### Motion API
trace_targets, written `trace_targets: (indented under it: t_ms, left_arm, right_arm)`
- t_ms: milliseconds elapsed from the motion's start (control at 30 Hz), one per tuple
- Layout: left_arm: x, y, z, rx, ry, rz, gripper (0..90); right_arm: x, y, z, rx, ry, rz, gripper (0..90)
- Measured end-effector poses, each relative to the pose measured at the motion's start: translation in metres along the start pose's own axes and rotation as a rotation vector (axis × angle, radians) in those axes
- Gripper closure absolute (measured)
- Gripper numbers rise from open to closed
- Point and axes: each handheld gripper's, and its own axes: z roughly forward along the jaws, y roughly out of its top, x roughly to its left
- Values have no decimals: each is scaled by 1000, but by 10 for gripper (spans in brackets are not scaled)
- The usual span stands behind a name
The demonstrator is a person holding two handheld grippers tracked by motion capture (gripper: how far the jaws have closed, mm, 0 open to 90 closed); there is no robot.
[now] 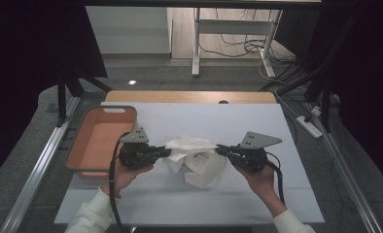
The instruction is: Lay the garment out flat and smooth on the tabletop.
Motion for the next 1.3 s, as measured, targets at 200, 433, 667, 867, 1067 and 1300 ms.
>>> trace_targets:
  t_ms: [200, 433, 667, 867, 1067, 1300]
  left_arm:
    - [2, 3, 3, -11, 0, -14, 845]
    - [5, 4, 7, -15, 0, -28, 845]
    - [6, 4, 9, -14, -9, -41, 845]
    - [7, 4, 9, -18, -10, -44, 845]
    - [6, 5, 9, -22, -9, -45, 845]
    - [0, 16, 0, -63, -32, -29, 846]
  right_arm:
    - [-2, 3, -5, -17, -4, 8, 874]
    - [-4, 1, -1, -10, -12, 17, 874]
    - [-5, 0, -1, -6, -14, 15, 874]
    - [-5, -1, 0, -3, -14, 16, 874]
    - [-6, -1, 0, -10, -18, 17, 874]
    - [-3, 10, -10, -40, -26, 0, 874]
